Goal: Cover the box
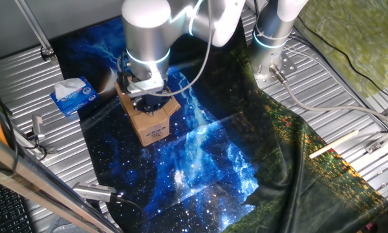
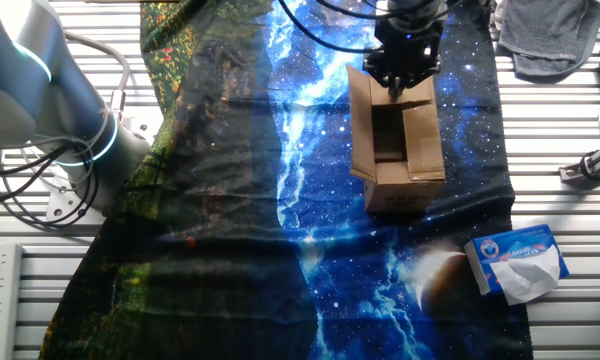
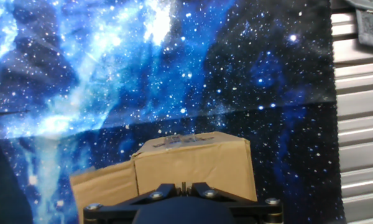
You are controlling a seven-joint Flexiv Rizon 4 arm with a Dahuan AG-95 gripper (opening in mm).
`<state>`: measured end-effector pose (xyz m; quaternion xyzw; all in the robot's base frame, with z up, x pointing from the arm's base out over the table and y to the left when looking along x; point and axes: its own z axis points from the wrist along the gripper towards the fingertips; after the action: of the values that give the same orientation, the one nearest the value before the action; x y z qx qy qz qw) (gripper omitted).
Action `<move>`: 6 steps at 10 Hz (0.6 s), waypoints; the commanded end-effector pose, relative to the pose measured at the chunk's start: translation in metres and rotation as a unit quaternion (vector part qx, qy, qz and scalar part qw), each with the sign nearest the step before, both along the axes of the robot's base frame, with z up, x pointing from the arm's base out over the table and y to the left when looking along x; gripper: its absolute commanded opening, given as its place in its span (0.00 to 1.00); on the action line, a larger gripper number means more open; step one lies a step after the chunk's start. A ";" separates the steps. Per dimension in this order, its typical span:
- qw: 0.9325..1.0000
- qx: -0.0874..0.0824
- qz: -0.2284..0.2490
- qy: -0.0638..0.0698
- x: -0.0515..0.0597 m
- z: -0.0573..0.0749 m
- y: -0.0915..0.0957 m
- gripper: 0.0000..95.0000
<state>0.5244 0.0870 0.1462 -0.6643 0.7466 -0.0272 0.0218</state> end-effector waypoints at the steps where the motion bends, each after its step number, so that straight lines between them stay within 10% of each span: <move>1: 1.000 0.001 0.000 0.004 0.001 0.000 0.000 0.00; 6: 1.000 -0.001 0.005 0.012 -0.008 0.012 -0.006 0.00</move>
<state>0.5146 0.0791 0.1595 -0.6684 0.7434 -0.0210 0.0120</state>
